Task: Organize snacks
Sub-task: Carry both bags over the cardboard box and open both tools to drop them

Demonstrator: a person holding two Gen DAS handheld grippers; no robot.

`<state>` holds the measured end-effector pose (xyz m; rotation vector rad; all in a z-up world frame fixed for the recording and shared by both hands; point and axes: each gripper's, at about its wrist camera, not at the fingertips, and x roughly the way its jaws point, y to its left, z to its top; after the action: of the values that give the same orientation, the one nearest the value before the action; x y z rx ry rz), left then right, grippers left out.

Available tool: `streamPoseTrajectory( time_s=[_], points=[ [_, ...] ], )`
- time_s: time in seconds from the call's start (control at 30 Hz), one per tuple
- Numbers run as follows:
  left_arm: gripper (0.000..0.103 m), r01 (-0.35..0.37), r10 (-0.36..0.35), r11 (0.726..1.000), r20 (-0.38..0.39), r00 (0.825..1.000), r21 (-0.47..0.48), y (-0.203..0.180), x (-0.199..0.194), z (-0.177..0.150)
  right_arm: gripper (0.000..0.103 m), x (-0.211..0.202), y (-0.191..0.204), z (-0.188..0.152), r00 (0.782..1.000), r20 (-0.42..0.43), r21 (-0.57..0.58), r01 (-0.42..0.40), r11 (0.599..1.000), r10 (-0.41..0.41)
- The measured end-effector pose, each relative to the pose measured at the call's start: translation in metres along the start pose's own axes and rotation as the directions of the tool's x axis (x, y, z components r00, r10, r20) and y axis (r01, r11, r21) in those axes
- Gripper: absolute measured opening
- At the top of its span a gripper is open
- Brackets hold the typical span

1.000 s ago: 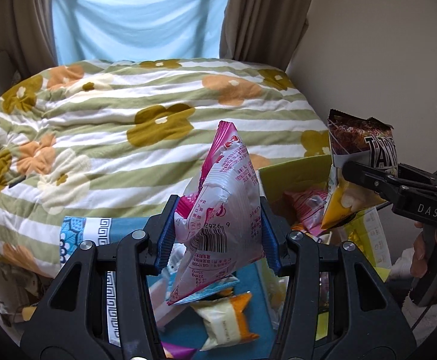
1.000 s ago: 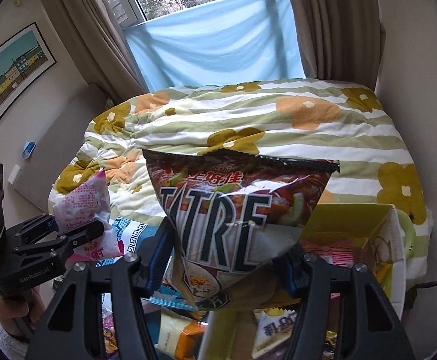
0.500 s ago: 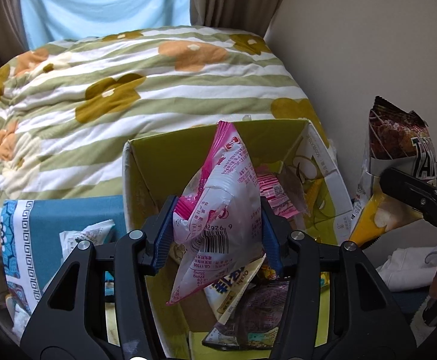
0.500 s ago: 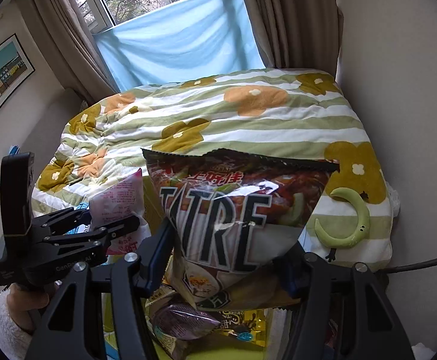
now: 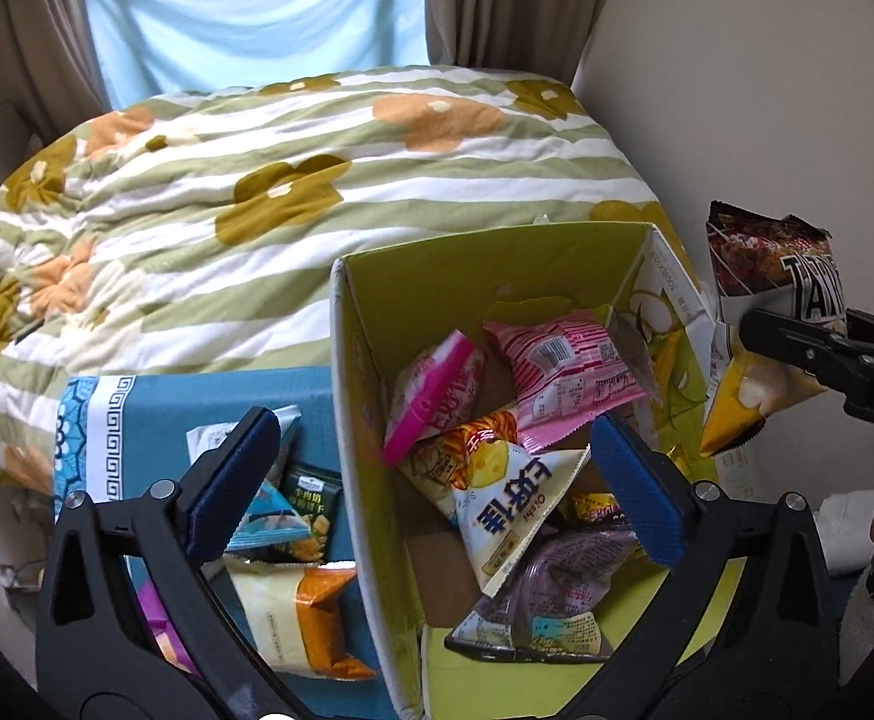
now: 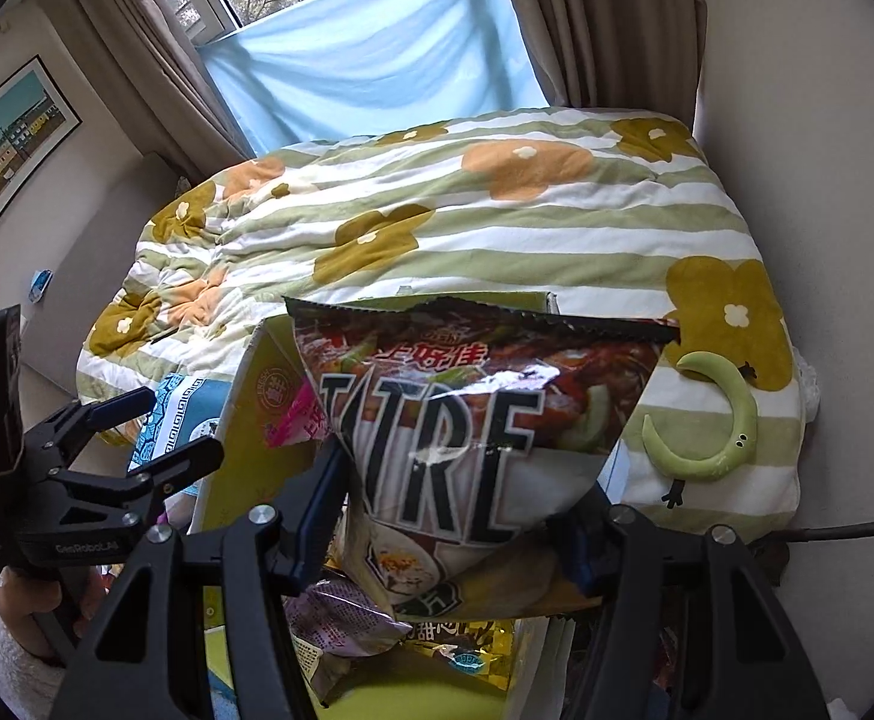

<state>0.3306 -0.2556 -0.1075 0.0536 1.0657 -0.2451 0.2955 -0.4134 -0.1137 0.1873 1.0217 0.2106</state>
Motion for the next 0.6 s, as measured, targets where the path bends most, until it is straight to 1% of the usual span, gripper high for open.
streamPoseTrajectory(
  time_s=[0.1,0.27,0.37,0.47,0.5,0.53,0.6],
  points=[
    [0.102,-0.003,0.003,1.0,-0.001,1.0,-0.021,0.008,-0.006,-0.009,0.058,0.007,0.008,0.003,1.0,-0.013,-0.012,-0.008,1.0,0.008],
    [0.102,-0.017,0.017,0.999,-0.009,1.0,-0.045,0.022,-0.009,-0.016,0.058,0.031,0.026,0.012,0.998,-0.055,-0.045,-0.01,0.999,0.008],
    [0.102,-0.03,0.029,0.998,-0.013,0.999,-0.055,0.029,-0.01,-0.02,0.058,0.044,0.033,0.014,0.997,-0.082,-0.046,-0.012,0.999,0.008],
    [0.102,-0.035,0.034,0.998,-0.019,0.999,-0.061,0.035,-0.012,-0.025,0.059,0.047,0.036,0.011,0.995,-0.101,-0.032,-0.003,0.999,-0.001],
    [0.102,-0.037,0.036,0.997,-0.02,0.999,-0.063,0.036,-0.012,-0.027,0.06,0.046,0.035,0.008,0.995,-0.099,-0.021,-0.002,1.0,0.0],
    [0.102,-0.037,0.036,0.997,-0.022,0.999,-0.067,0.037,-0.012,-0.029,0.064,0.044,0.033,0.005,0.995,-0.096,-0.007,-0.003,1.0,0.003],
    [0.102,-0.033,0.031,0.997,-0.028,0.999,-0.072,0.038,-0.013,-0.033,0.078,0.04,0.031,-0.002,0.997,-0.08,0.008,-0.007,1.0,0.008]
  ],
)
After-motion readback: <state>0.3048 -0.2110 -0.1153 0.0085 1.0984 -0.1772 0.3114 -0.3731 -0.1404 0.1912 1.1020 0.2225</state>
